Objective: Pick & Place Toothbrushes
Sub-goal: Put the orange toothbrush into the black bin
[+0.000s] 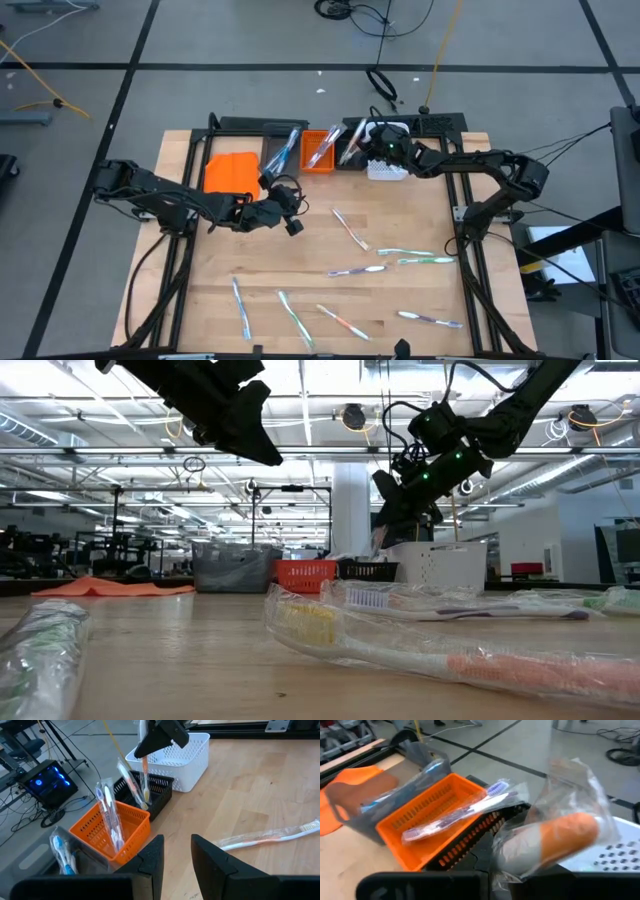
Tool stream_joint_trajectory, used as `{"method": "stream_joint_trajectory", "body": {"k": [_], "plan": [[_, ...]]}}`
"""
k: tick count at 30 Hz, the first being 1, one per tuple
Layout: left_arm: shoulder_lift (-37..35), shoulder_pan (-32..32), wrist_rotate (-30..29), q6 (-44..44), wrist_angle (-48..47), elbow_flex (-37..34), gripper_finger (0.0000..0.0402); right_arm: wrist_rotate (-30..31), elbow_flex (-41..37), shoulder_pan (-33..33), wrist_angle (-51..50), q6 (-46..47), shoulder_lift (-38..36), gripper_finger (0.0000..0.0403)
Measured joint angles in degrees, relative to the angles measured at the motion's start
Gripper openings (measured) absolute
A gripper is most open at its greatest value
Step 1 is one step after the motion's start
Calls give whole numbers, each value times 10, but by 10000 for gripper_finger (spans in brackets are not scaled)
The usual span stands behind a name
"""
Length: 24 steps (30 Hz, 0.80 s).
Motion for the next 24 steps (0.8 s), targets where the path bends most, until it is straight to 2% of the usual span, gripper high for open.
{"method": "stream_joint_trajectory", "body": {"k": [3, 10, 14, 24], "plan": [[0, 0, 0, -1, 0, 0, 99, -22, 0, 0, 4, 6, 0, 19], [0, 0, 0, -2, 0, 0, 99, -24, 0, 1, 3, 8, 0, 20], [0, 0, 0, -4, 0, 0, 99, -53, 0, 1, -3, 14, 0, 19], [0, 0, 0, -10, 0, 0, 99, -52, 0, 3, 1, 13, 0, 19]]}}
